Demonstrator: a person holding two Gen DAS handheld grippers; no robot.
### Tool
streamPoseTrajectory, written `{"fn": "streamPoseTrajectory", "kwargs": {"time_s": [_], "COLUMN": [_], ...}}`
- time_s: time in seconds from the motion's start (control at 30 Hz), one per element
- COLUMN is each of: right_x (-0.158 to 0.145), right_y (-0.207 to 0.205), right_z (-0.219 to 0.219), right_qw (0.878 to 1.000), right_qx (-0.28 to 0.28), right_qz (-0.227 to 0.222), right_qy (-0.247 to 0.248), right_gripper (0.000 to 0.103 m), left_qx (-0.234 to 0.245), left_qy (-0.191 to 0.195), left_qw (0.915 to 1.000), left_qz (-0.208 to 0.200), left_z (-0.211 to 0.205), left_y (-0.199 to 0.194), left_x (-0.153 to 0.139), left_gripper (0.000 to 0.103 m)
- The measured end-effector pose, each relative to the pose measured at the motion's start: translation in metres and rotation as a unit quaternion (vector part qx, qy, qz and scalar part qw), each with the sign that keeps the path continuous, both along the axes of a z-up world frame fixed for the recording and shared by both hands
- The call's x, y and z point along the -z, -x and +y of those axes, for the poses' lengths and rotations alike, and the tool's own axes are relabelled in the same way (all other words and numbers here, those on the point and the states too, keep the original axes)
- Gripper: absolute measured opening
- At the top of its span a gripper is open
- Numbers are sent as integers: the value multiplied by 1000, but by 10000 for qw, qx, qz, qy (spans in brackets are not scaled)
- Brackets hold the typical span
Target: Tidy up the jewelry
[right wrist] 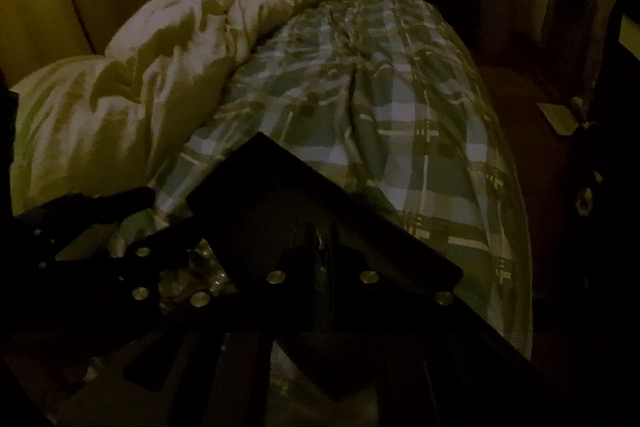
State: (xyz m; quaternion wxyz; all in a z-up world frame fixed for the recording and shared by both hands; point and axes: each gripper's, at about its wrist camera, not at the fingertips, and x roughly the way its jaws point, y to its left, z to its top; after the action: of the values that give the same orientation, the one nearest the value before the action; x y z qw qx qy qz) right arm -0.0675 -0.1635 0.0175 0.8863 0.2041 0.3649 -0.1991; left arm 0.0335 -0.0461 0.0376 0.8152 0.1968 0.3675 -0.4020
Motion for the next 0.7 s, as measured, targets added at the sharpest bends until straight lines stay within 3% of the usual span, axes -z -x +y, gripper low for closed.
{"fn": "streamPoseTrajectory", "kwargs": {"time_s": [0.03,0.07,0.1,0.33,0.43,0.53,0.7], "right_x": [1,1,1,-1,-1,-4,-5], "right_y": [0,1,3,7,7,6,5], "right_z": [0,-1,-1,2,6,11,17], "right_qw": [10000,10000,9999,9998,9998,9998,9996], "right_qx": [19,52,95,24,-47,-110,-230], "right_qz": [7,-17,-57,-132,-114,-136,-134], "right_qy": [-16,-43,-54,-113,-154,-103,-78], "right_gripper": [25,44,52,52,53,61,61], "left_qx": [-61,-116,-156,-403,-476,-585,-758], "left_qy": [-1,12,28,-122,-95,-37,-22], "left_qw": [10000,9999,9999,9990,9988,9983,9970], "left_qz": [2,11,24,-112,-30,24,162], "left_z": [1,2,4,12,18,23,30], "left_y": [-1,-3,-4,-9,-14,-18,-26], "left_x": [0,1,1,8,10,10,13], "left_gripper": [71,76,78,88,90,92,93]}}
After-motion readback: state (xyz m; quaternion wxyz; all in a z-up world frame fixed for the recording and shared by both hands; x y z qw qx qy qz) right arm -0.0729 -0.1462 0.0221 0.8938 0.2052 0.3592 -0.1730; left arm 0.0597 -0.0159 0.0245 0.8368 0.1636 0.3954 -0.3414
